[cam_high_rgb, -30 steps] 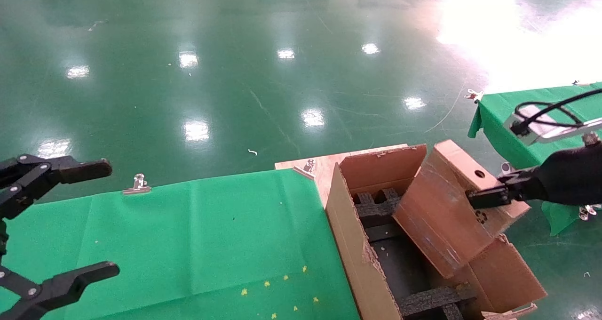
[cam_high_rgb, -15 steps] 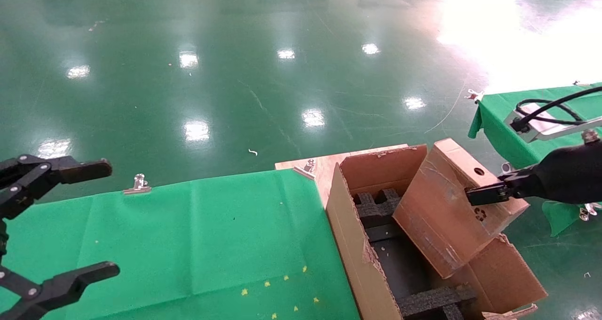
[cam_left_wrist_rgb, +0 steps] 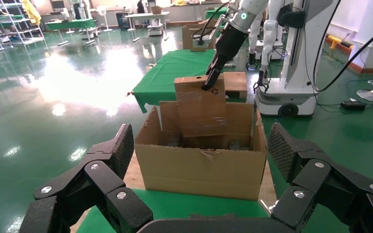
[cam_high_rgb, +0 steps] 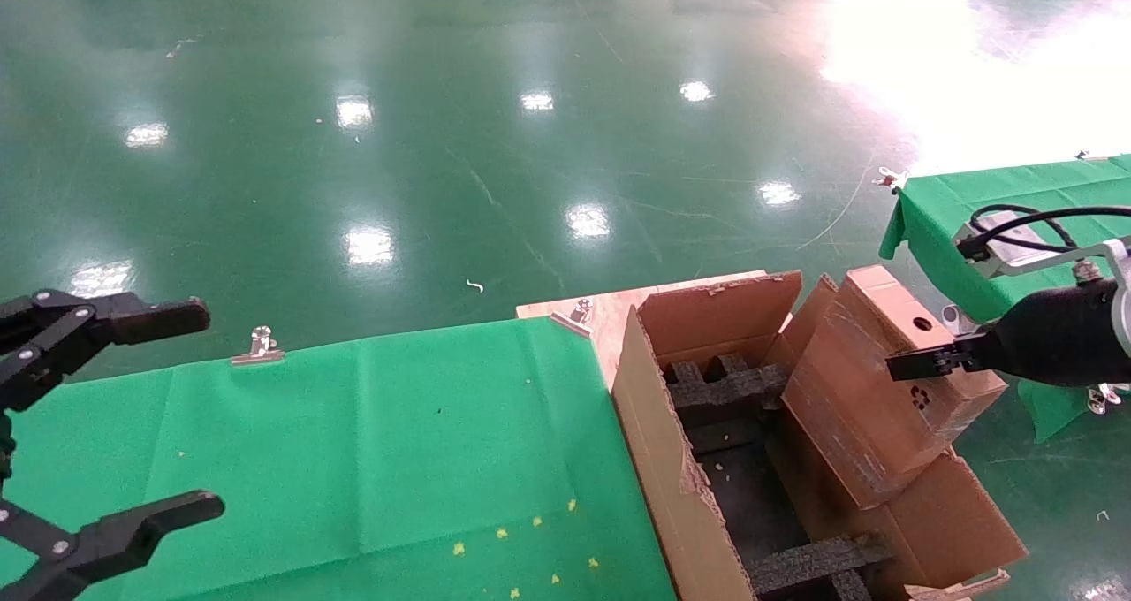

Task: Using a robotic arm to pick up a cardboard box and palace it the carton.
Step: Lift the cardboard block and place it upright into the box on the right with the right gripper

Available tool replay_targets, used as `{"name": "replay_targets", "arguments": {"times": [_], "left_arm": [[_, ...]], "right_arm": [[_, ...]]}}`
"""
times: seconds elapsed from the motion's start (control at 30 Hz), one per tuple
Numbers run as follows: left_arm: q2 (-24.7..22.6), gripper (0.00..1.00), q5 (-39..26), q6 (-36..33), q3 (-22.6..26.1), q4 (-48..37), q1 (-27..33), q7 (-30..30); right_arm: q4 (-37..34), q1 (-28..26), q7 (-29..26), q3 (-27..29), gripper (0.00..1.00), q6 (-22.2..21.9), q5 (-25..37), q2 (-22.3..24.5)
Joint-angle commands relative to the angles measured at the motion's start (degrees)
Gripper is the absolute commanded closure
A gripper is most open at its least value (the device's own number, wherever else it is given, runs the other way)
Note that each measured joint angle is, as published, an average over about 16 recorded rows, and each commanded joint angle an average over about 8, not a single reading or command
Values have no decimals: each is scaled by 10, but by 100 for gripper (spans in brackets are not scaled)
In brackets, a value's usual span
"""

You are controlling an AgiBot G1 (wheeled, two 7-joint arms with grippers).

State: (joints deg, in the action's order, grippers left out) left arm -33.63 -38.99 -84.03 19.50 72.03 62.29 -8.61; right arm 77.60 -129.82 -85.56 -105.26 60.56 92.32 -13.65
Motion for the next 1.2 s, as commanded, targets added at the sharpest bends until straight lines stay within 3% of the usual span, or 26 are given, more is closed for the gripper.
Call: {"name": "replay_targets", "arguments": {"times": [0.03,0.83,1.2], "left_arm": [[0,0,0,0,0,0,0,0],[0,0,0,0,0,0,0,0],[0,0,0,0,0,0,0,0]], "right_arm": [[1,5,-13,-4,100,-6,12,-2],[2,75,-204,-44,100,-71,118,-60],[3,111,-243,-57,100,-102,139,-86]]}}
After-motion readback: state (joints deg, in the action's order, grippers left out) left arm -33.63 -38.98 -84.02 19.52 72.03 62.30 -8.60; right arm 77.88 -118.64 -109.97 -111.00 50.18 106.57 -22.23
